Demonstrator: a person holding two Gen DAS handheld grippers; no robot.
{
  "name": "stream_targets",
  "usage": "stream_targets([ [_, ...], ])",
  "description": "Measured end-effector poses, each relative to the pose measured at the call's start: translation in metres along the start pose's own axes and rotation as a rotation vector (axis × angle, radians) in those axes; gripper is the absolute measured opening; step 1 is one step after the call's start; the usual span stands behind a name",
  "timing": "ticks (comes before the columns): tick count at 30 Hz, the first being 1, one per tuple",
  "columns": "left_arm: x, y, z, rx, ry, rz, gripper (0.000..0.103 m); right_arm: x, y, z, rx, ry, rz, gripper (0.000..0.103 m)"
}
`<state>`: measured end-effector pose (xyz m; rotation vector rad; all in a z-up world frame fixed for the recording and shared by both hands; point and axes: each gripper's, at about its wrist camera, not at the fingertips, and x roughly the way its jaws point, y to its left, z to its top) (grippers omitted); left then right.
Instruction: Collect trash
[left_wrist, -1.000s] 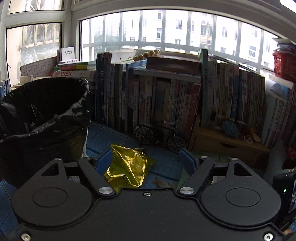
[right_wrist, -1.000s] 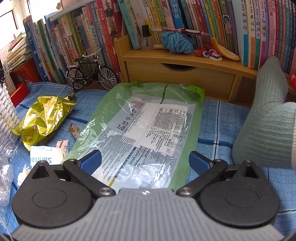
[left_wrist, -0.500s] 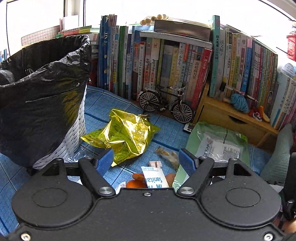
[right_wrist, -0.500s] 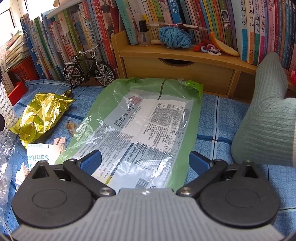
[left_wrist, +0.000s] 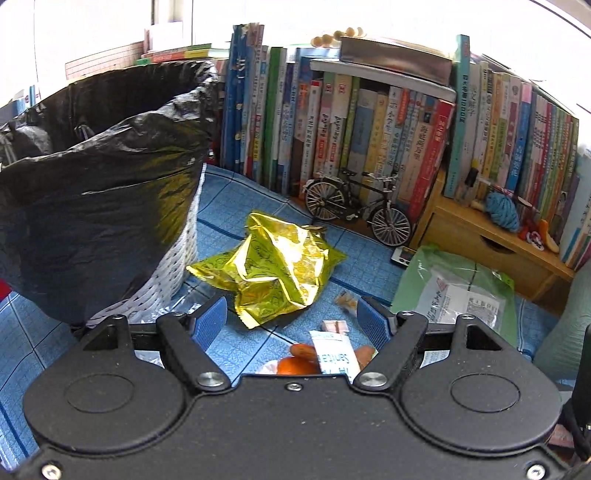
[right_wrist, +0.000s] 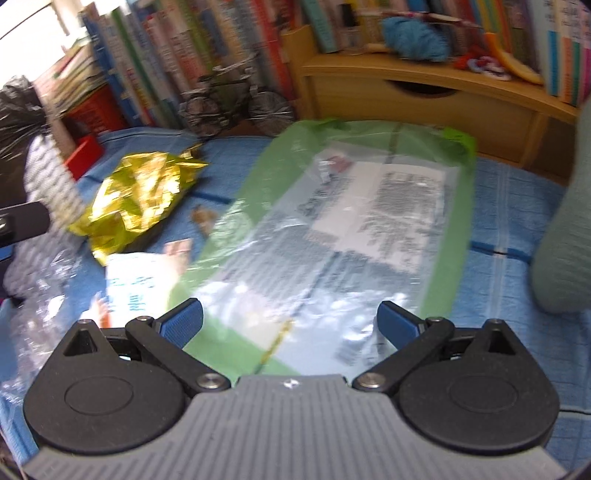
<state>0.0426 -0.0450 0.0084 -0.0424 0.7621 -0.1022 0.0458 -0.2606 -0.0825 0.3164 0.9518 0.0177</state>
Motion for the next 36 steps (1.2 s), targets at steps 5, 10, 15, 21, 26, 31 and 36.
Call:
stream_targets([
  [5,0.0,0.008,0.001,-0.03,0.003,0.018,0.076,0.006,0.017,-0.003,-0.049,0.012,0.041,0.103],
  [10,-0.003,0.013,0.001,-0.038,-0.007,0.029,0.076,0.011,0.029,-0.008,-0.097,0.026,0.057,0.103],
  [15,-0.003,0.018,0.001,-0.053,-0.01,0.043,0.076,0.019,0.037,-0.01,-0.132,0.035,0.07,0.103],
  [21,-0.003,0.022,0.0,-0.065,-0.009,0.056,0.076,0.032,0.042,-0.009,-0.147,0.056,0.095,0.097],
  [26,-0.001,0.025,-0.001,-0.077,-0.005,0.065,0.076,0.032,0.046,-0.002,-0.144,0.059,0.146,0.076],
  [31,-0.001,0.029,-0.001,-0.087,-0.008,0.076,0.076,0.026,0.055,0.003,-0.146,0.069,0.21,0.031],
  [36,-0.005,0.034,0.001,-0.104,-0.024,0.101,0.076,0.014,0.066,0.007,-0.185,0.05,0.232,0.004],
])
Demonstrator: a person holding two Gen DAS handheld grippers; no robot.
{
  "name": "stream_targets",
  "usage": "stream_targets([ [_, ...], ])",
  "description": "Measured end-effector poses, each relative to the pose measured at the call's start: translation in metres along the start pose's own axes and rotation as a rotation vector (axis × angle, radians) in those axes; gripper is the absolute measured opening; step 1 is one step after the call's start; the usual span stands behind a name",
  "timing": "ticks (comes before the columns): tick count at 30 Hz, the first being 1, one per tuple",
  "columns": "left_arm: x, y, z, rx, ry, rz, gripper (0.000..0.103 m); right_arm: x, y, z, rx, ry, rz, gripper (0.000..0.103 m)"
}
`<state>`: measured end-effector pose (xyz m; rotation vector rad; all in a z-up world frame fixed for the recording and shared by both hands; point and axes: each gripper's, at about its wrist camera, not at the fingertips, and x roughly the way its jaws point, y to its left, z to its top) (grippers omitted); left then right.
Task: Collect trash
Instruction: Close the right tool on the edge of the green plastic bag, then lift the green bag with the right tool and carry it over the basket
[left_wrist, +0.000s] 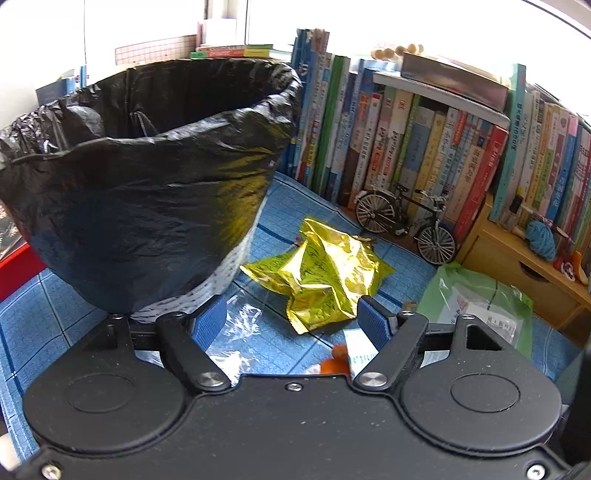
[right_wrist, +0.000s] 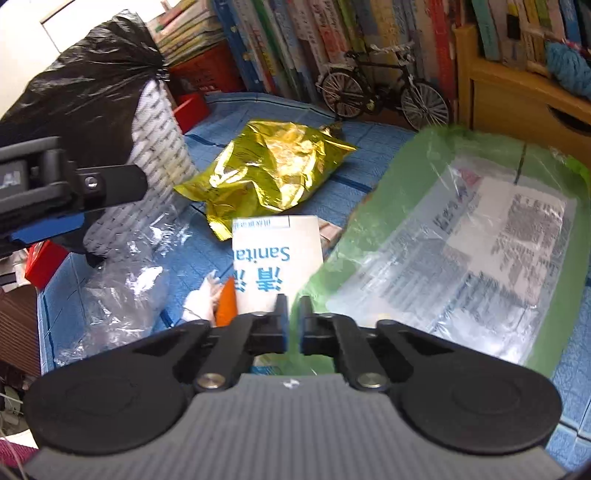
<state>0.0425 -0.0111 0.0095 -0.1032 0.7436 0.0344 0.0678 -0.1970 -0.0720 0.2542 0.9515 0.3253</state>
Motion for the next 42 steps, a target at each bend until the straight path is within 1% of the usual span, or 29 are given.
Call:
stream_targets([
  [4,-0.002,0.006,0.004,-0.019,-0.009,0.019,0.076,-0.006,0.002,0.003,0.006,-0.014,0.042,0.003],
  [5,-0.002,0.008,0.004,-0.024,-0.008,0.021,0.076,-0.008,0.001,0.004,0.012,-0.026,0.025,0.004],
  [6,-0.002,0.009,0.005,-0.027,-0.009,0.024,0.076,-0.008,-0.001,0.006,0.018,-0.041,-0.016,0.011],
  [7,-0.002,0.01,0.005,-0.029,-0.009,0.027,0.076,-0.008,-0.002,0.007,0.012,-0.048,-0.042,0.012],
  [8,-0.002,0.011,0.005,-0.03,-0.008,0.03,0.076,-0.008,-0.004,0.006,-0.004,-0.055,-0.072,0.019],
  [9,-0.002,0.011,0.005,-0.029,-0.007,0.032,0.076,-0.008,-0.005,0.005,-0.021,-0.051,-0.095,0.035],
  [10,-0.002,0.012,0.005,-0.029,-0.006,0.034,0.076,-0.006,-0.007,0.003,-0.031,-0.041,-0.105,0.041],
  [11,-0.002,0.012,0.005,-0.03,-0.004,0.035,0.076,-0.004,-0.008,0.001,-0.032,-0.031,-0.105,0.05],
  [12,-0.003,0.013,0.005,-0.031,-0.003,0.036,0.076,-0.001,-0.011,-0.002,-0.029,-0.012,-0.099,0.052],
  [14,-0.003,0.013,0.005,-0.032,-0.001,0.036,0.076,0.006,-0.013,-0.003,-0.021,0.008,-0.101,0.053],
  [17,-0.003,0.012,0.004,-0.029,-0.002,0.036,0.076,0.01,-0.017,0.006,0.01,-0.004,-0.121,0.057],
  [20,-0.003,0.011,0.005,-0.027,-0.001,0.036,0.076,0.019,-0.022,0.024,0.072,-0.011,-0.147,0.067],
  [23,-0.004,0.01,0.005,-0.03,-0.002,0.033,0.076,0.032,-0.027,0.045,0.156,0.004,-0.188,0.068],
  [25,-0.005,0.01,0.006,-0.03,-0.005,0.032,0.076,0.044,-0.031,0.06,0.204,0.045,-0.218,0.068],
  [26,-0.005,0.01,0.007,-0.03,-0.005,0.032,0.076,0.05,-0.031,0.066,0.219,0.077,-0.229,0.064],
  [27,-0.005,0.01,0.007,-0.031,-0.005,0.031,0.076,0.055,-0.032,0.071,0.231,0.108,-0.231,0.041],
  [29,-0.006,0.011,0.008,-0.033,-0.008,0.03,0.076,0.061,-0.031,0.078,0.235,0.162,-0.247,0.016],
  [31,-0.006,0.012,0.01,-0.037,-0.01,0.03,0.076,0.058,-0.026,0.081,0.212,0.156,-0.248,0.006],
  [33,-0.006,0.013,0.011,-0.045,-0.009,0.033,0.076,0.052,-0.022,0.083,0.204,0.142,-0.244,0.004],
  [38,-0.006,0.018,0.012,-0.066,-0.006,0.041,0.075,0.035,-0.01,0.097,0.202,0.092,-0.172,0.002],
  [42,-0.006,0.019,0.012,-0.073,-0.008,0.044,0.075,0.016,0.0,0.116,0.214,0.039,-0.087,0.002],
])
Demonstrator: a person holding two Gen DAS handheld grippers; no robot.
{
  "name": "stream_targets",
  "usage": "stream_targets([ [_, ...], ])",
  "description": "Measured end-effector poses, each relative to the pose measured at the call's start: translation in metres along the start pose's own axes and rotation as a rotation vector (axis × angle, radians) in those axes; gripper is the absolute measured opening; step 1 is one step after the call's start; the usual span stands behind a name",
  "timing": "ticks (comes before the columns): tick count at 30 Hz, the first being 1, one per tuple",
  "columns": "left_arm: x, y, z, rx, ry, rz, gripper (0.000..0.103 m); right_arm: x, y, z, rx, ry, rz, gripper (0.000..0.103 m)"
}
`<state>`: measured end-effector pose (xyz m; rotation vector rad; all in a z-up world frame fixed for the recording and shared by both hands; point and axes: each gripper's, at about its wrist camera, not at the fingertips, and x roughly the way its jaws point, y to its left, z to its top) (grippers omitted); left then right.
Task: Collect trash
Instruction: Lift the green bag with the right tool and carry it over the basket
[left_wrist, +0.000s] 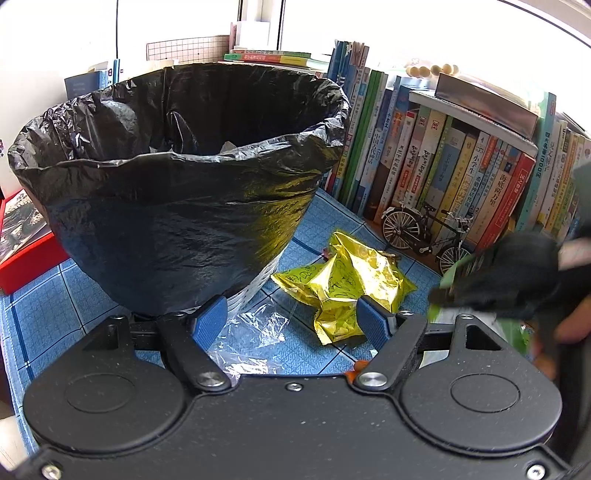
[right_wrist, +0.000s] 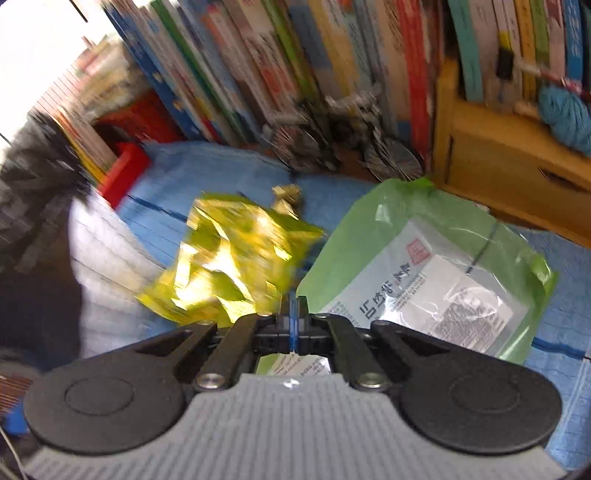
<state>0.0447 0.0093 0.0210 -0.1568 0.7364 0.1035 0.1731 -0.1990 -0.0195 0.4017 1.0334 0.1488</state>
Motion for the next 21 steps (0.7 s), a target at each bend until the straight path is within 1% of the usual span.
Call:
stream_targets([
  [13,-0.003,0.003,0.003,-0.025,-0.008,-0.002,0.075,-0.087,0.061,0.064,-0.083,-0.185,0.267,0.002],
  [17,-0.005,0.004,0.004,-0.031,-0.012,-0.001,0.075,-0.119,0.09,0.088,-0.138,-0.234,0.36,0.002],
  [21,-0.007,0.005,0.004,-0.037,-0.016,0.0,0.075,-0.149,0.129,0.107,-0.223,-0.27,0.448,0.002],
])
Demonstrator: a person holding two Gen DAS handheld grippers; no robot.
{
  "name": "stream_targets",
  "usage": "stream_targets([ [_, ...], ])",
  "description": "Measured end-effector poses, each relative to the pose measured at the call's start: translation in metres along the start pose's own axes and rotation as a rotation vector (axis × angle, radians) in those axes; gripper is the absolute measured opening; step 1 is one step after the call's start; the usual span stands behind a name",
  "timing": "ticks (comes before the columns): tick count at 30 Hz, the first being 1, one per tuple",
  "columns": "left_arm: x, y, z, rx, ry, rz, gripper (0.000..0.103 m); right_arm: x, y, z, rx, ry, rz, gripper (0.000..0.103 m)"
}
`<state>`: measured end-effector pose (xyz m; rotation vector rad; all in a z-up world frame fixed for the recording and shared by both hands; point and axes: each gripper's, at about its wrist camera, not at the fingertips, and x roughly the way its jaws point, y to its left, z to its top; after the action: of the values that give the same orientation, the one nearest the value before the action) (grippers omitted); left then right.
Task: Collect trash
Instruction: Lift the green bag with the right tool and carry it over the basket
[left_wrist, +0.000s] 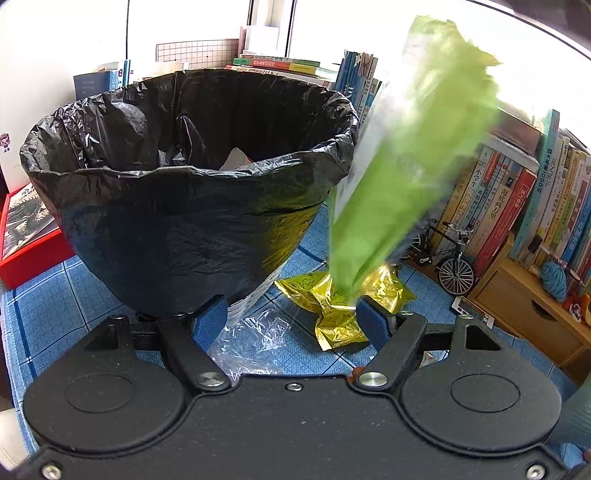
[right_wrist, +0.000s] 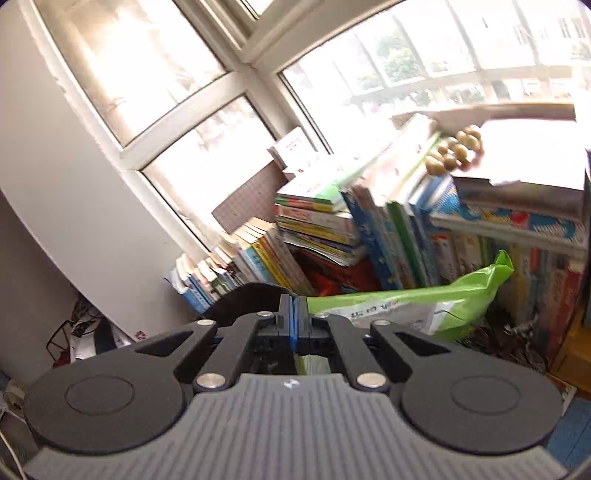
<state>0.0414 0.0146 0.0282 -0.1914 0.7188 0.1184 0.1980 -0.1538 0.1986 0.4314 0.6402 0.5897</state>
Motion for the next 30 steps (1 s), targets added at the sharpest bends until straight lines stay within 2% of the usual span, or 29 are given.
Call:
stream_targets([
  [4,-0.003,0.002,0.001,-0.013,-0.007,0.002,0.075,-0.007,0.038,0.02,-0.077,-0.025,0.089,0.002],
  [8,-0.005,0.005,0.001,-0.029,-0.006,0.004,0.075,0.008,0.056,0.019,-0.149,0.031,0.06,0.002],
  [11,-0.005,0.006,0.001,-0.024,-0.004,0.007,0.075,0.026,0.035,-0.008,-0.149,0.127,-0.031,0.004],
  [12,-0.004,0.005,0.001,-0.022,-0.003,0.007,0.075,0.033,0.023,-0.017,-0.13,0.162,-0.057,0.009],
  [15,0.0,0.008,0.0,-0.025,0.005,-0.005,0.075,0.051,-0.015,-0.043,-0.06,0.254,-0.131,0.013],
  [16,0.002,0.008,0.0,-0.029,0.006,-0.01,0.075,0.053,-0.026,-0.051,-0.041,0.277,-0.151,0.016],
  [17,0.003,0.008,-0.001,-0.032,0.005,-0.014,0.075,0.055,-0.037,-0.058,-0.024,0.294,-0.169,0.027],
  [18,0.005,0.009,-0.002,-0.034,0.006,-0.015,0.075,0.058,-0.046,-0.064,-0.012,0.304,-0.185,0.042],
  [20,0.009,0.008,-0.003,-0.032,0.01,-0.015,0.075,0.062,-0.064,-0.075,0.018,0.325,-0.202,0.052],
  [24,0.015,0.005,-0.008,-0.013,0.006,-0.017,0.074,0.075,-0.096,-0.1,0.063,0.375,-0.229,0.061],
  [28,0.022,0.003,-0.011,-0.006,-0.028,-0.044,0.072,0.09,-0.125,-0.127,0.121,0.389,-0.227,0.071],
  [30,0.027,0.001,-0.011,-0.011,-0.038,-0.06,0.065,0.099,-0.141,-0.139,0.153,0.396,-0.23,0.074],
])
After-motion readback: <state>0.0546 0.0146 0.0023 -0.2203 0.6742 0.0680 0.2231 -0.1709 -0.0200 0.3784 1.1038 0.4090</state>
